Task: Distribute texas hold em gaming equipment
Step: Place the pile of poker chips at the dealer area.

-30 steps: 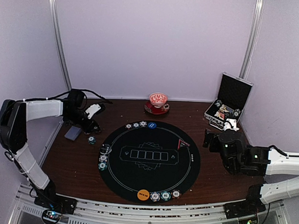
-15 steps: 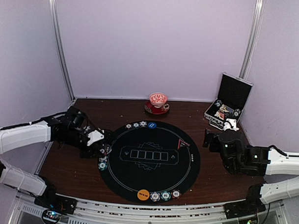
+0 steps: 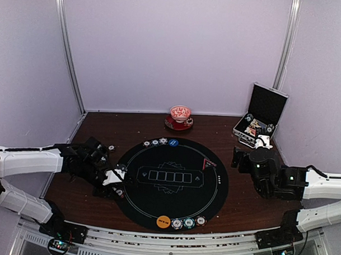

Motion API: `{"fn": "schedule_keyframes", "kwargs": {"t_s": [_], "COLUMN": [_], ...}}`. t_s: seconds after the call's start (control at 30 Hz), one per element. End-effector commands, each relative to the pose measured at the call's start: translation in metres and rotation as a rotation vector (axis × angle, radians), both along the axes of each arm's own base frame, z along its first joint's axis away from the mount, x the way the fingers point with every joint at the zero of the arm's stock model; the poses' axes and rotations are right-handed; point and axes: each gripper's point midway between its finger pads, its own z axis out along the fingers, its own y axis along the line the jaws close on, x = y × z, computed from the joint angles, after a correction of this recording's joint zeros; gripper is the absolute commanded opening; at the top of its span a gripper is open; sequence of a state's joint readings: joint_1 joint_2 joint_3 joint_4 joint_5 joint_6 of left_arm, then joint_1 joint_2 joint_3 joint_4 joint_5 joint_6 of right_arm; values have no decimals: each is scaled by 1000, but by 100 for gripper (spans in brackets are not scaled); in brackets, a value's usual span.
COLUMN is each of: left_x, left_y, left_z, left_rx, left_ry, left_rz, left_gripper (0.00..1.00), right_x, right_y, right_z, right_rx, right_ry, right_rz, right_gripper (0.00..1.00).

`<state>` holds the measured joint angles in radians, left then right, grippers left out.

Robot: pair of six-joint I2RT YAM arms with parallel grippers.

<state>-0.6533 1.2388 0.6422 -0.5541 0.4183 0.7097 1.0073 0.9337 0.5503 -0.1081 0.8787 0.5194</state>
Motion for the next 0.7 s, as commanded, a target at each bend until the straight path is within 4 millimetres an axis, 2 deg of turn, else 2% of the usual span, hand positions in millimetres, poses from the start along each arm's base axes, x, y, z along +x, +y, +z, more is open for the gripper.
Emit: {"fn": "schedule_keyframes", "kwargs": {"t_s": [0.0, 0.2, 0.67], "left_x": [-2, 6, 15], "left_y": [-2, -3, -4], "left_z": [-11, -22, -28], "left_rx": [18, 38, 46], "left_ry": [-11, -17, -43], "left_rz": [-28, 1, 30], "left_gripper": [33, 33, 34], "right_x": [1, 1, 1], "right_y": [-1, -1, 1], "right_z": [5, 6, 5], "right_rx": [-1, 1, -3], "right_ry": [-9, -9, -6], "right_rz": [-7, -6, 0], "right_gripper": [100, 100, 100]}}
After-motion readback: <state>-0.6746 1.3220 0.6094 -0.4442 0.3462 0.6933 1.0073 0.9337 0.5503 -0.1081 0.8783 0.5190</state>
